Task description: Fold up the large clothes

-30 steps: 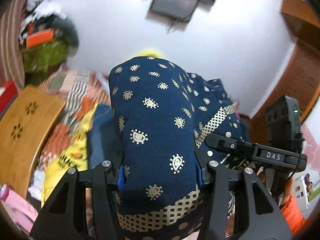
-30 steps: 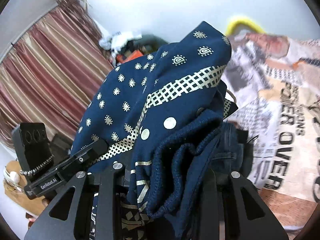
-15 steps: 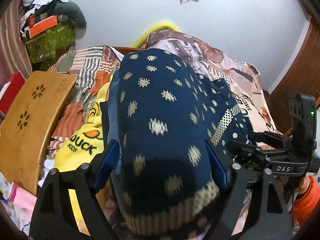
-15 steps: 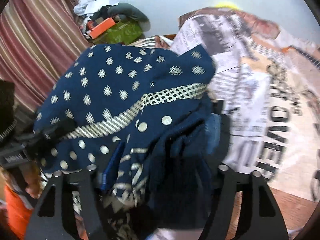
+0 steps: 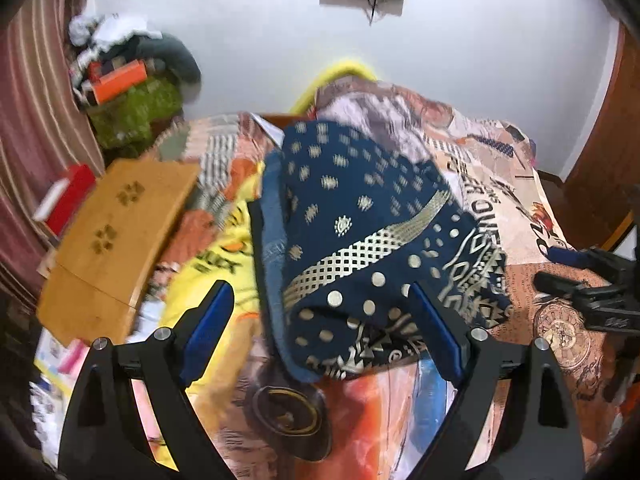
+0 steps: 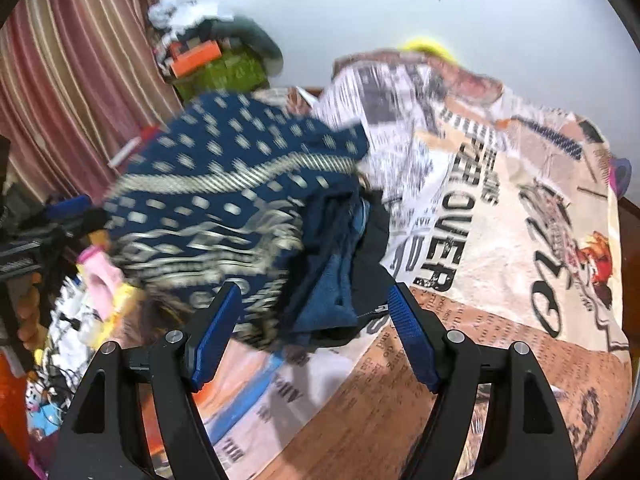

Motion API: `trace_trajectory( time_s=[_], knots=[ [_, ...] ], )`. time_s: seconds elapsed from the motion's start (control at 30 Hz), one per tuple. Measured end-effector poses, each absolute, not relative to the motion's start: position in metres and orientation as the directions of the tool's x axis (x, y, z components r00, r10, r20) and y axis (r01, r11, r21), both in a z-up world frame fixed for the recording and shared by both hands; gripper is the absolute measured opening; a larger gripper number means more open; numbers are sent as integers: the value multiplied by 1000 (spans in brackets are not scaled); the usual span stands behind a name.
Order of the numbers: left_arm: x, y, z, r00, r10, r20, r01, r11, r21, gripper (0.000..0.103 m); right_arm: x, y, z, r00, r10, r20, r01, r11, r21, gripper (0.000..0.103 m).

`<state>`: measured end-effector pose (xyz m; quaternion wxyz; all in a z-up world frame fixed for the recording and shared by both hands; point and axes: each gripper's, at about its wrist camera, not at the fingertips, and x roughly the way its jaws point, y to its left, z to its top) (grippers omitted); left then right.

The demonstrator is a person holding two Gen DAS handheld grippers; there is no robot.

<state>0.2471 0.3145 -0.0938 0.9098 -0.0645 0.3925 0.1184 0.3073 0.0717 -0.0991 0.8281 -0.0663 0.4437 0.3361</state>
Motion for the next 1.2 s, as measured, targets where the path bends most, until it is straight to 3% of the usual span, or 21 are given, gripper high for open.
trace_trajectory(
  time_s=[0.23,0.43,0.7,0.93,1.0,1.2],
  knots=[
    [188,277,-18,799,223,-559,-267,964,4,89,252,47,-10,525,611,-592,-649,738,186,72],
    [121,225,45,908,266,-323,-266,963,44,89,195,32,47,605,674,-423,-687,711,149,72],
    [47,169,69,952,283,-114,-280,959,40,89,112,10,87,688,697,-205,-698,712,76,72],
    [13,150,63,955,288,-71,-289,957,-11,94,79,5,91,738,655,-164,-659,751,30,73],
    [8,148,60,954,291,-73,-293,956,-25,98,79,7,89,754,634,-171,-640,768,23,83],
    [5,148,52,944,316,-92,-322,945,-51,103,82,2,86,781,596,-188,-597,800,56,103]
  ],
)
